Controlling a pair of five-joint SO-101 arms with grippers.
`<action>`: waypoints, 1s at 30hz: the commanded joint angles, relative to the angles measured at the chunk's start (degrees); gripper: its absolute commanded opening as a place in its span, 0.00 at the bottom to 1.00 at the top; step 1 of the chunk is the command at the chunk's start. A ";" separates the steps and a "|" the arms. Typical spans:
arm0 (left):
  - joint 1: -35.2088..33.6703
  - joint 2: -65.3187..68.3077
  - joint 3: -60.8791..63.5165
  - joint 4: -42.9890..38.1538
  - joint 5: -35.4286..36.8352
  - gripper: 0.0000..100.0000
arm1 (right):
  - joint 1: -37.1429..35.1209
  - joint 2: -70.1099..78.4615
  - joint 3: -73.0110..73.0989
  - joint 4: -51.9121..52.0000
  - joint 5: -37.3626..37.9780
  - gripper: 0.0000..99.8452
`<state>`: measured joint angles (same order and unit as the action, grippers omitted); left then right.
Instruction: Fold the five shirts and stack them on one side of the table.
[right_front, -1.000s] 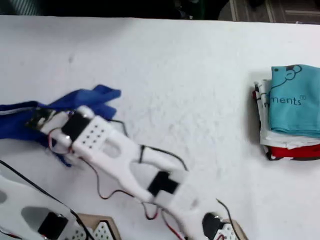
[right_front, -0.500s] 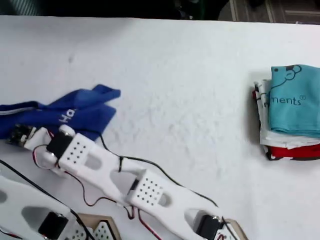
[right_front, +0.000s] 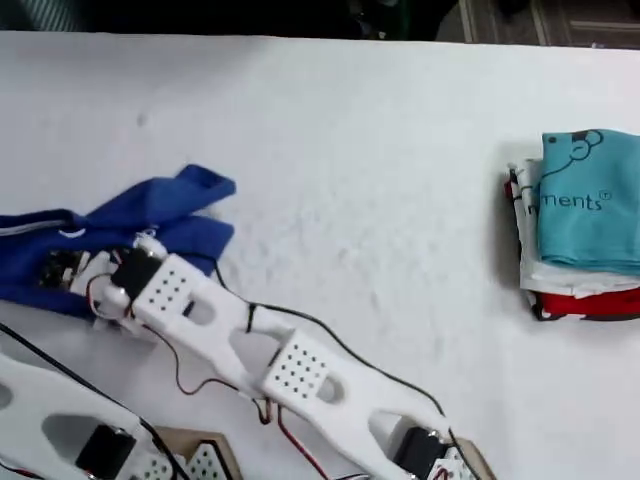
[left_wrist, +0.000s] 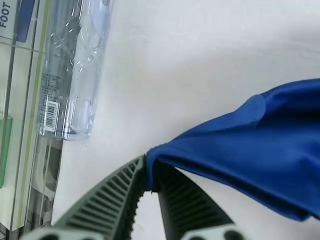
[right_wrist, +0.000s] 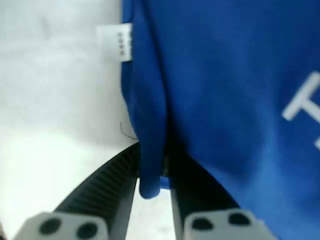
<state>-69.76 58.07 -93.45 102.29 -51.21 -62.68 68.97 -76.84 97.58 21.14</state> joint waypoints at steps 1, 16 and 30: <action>-0.22 -1.45 -1.85 0.00 0.00 0.02 | 3.74 -7.34 3.60 1.27 0.44 0.02; 4.09 -4.00 -1.41 0.35 -0.26 0.02 | 17.98 -47.52 58.55 1.19 13.01 0.02; 10.59 -5.67 -1.41 0.35 -0.35 0.02 | 15.60 -56.22 62.42 -2.77 11.96 0.02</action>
<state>-59.30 56.66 -93.45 102.46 -51.21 -43.52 14.73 -10.37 96.97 34.33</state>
